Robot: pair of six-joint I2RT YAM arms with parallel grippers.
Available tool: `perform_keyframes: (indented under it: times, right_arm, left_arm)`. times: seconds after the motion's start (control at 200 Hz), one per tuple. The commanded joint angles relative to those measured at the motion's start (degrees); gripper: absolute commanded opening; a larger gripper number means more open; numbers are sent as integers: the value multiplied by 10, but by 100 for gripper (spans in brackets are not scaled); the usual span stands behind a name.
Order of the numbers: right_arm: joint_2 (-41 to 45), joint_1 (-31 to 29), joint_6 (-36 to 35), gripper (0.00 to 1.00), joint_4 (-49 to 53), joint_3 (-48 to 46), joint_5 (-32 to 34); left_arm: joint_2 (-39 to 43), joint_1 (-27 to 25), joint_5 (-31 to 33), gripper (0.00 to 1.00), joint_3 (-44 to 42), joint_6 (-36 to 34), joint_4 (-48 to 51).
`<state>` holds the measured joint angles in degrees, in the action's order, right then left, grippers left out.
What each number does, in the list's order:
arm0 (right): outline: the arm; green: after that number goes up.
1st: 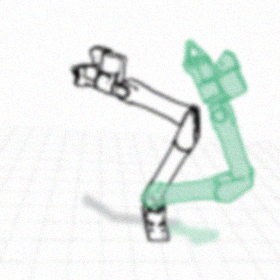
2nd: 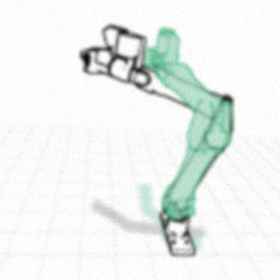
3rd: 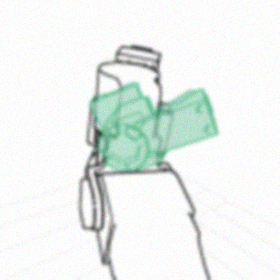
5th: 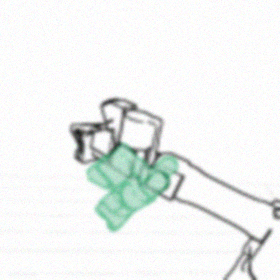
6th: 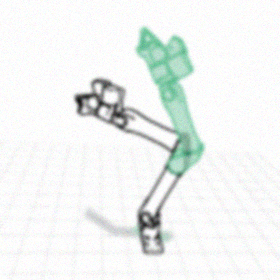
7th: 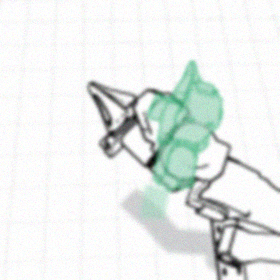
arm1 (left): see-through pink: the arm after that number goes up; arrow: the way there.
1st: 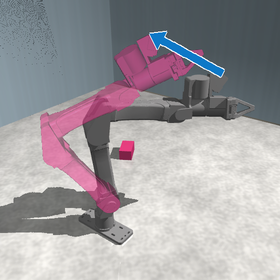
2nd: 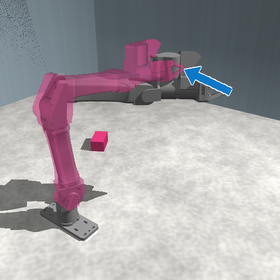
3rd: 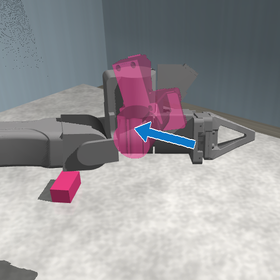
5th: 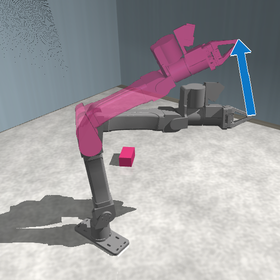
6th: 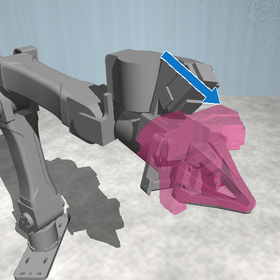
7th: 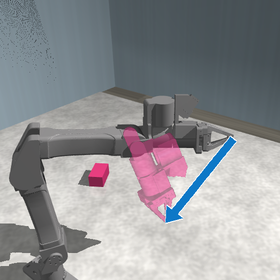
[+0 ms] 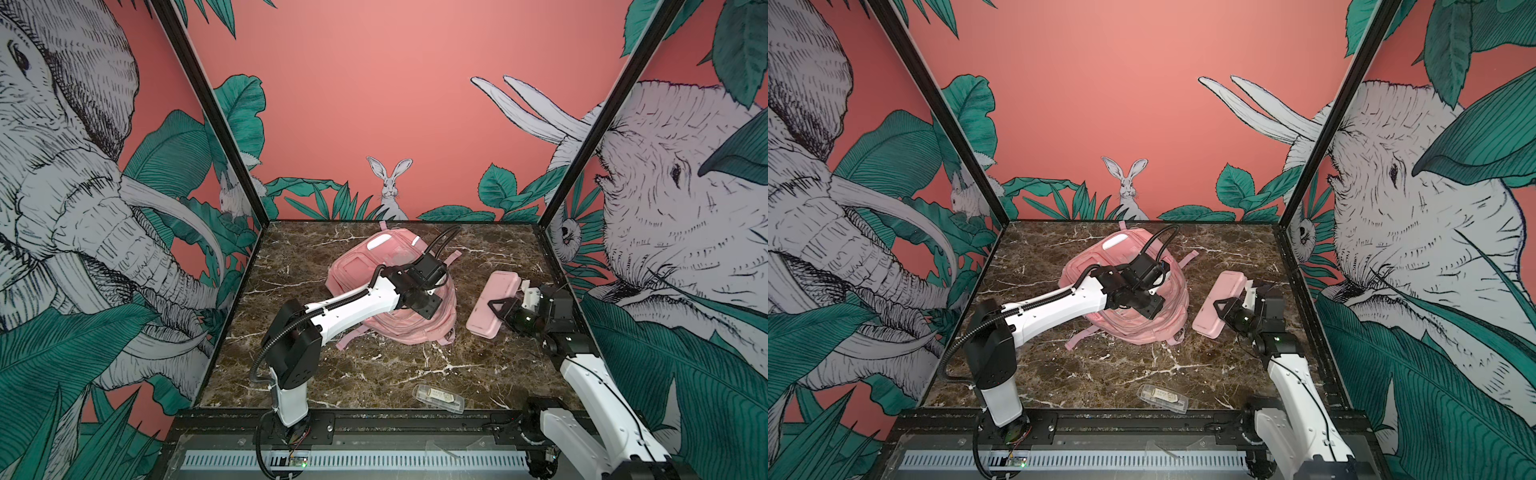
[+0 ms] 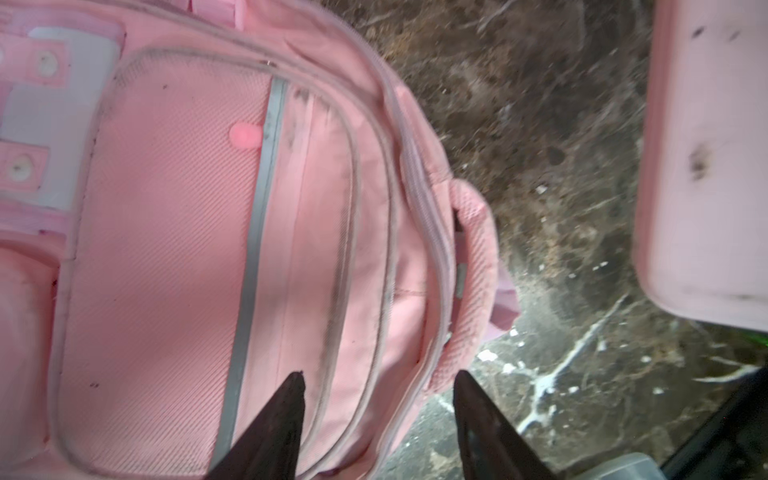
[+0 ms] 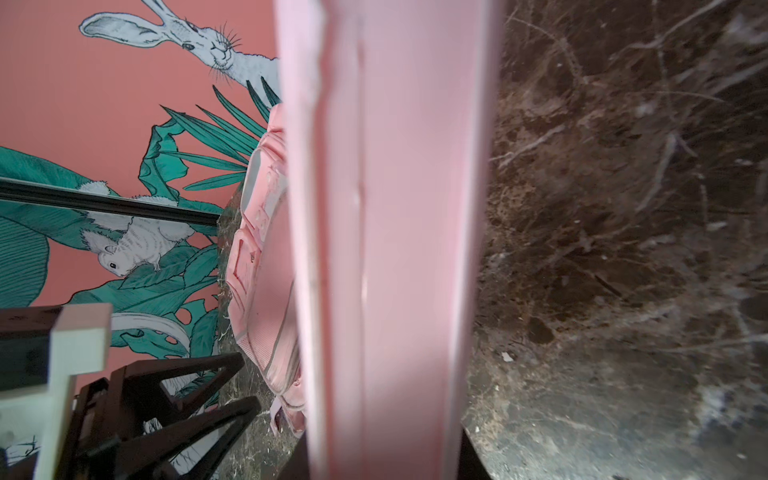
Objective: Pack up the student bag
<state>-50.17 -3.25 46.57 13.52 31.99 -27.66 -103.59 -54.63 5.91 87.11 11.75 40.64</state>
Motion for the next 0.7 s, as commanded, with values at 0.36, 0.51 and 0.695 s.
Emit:
perform_keyframes:
  times: [0.36,0.51,0.695]
  right_arm:
    - [-75,-105,23,16,-114,45,54]
    - [-99,-121,24,16,-124,44,56]
    - [-112,-134,22,16,-131,49,64]
  left_arm:
    - [-38,-7,99,51,-5,-40,31]
    - [-64,-9,107,49,12,-42,32]
    - [-84,-10,131,45,24,-43,37]
